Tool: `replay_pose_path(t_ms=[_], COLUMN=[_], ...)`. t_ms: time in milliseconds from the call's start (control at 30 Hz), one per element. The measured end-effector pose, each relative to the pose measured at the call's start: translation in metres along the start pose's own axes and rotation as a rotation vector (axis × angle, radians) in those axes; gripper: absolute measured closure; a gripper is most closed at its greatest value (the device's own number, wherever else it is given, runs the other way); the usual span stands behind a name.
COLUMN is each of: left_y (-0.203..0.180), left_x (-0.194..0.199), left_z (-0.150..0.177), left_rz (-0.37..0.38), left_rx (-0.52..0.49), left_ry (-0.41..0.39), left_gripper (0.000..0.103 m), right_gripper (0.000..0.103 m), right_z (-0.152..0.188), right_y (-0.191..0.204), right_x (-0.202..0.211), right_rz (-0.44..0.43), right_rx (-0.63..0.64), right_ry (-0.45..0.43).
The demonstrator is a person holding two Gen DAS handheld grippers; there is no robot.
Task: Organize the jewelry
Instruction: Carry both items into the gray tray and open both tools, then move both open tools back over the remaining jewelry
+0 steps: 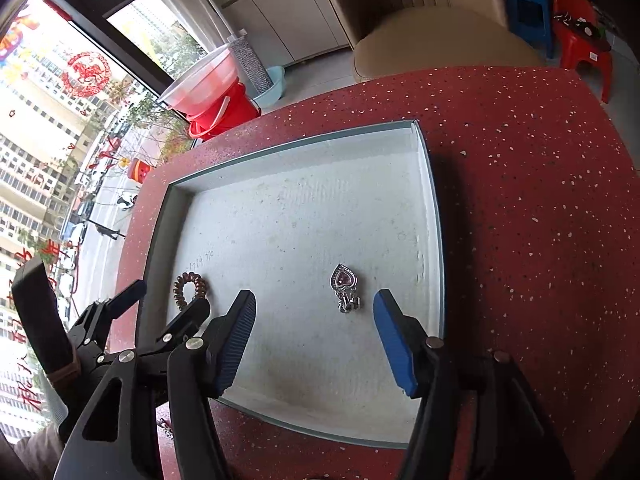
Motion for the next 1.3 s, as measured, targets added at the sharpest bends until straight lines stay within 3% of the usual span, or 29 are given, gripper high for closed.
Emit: replay_pose_path(t_ms=[100,233,300,367,467,533,733,933,1300], left_y=[0.001,0.002,0.004,0.007,0.014,0.019,0.036,0.048,0.036], left_x=[0.007,0.019,0.029,0.039,0.055,0.065,0.087,0.111,0.133], left_z=[-0.002,-0.004,-0.004,-0.003,0.004,0.012,0.046,0.084,0.133], left_rz=[-0.007,-0.016,-0.009,0.012,0.039,0.04,0.038,0.007,0.092], left_rx=[-0.01,-0.02,-0.024,-0.016,0.009,0.015,0.042,0.063,0.098], left_ry=[-0.029,-0.061,-0.08,-0.079,-0.063,-0.049,0.021,0.064,0.169], left_gripper=[0.0,0.0,0.0,0.0,0.0,0.0,0.0,0.0,0.0], right_gripper=[0.036,0.023,0.023,0.013,0.01,0.0,0.0,0.0,0.0], right_z=[0.003,0.009,0.013,0.018,0.028,0.035,0.062,0.088,0.15], right_y=[0.003,0.006,0.008,0.006,0.006,0.006,0.009,0.011,0.01], right_x=[0.008,0.02,0.03,0.042,0.055,0.064,0.083,0.095,0.101], right_rz=[-0.005,-0.019,-0.031,-0.042,-0.054,-0.054,-0.054,-0.016,0.091], right_rx=[-0.01,-0.03,-0.044,-0.061,-0.087,-0.094,-0.097,-0.097,-0.044], right_ry=[-0.012,-0.033,-0.053,-0.07,-0.092,-0.099,-0.112,-0.061,0.092])
Point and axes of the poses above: each gripper's, at about its wrist camera, not at the fingertips, and x roughly against the way its jaws point, y to its left, z to its underside, the point moved 1 cm from there along -x, roughly the way its jaws point, and after that the axes turned 13 degrees about -y, right-handed, at the moved point
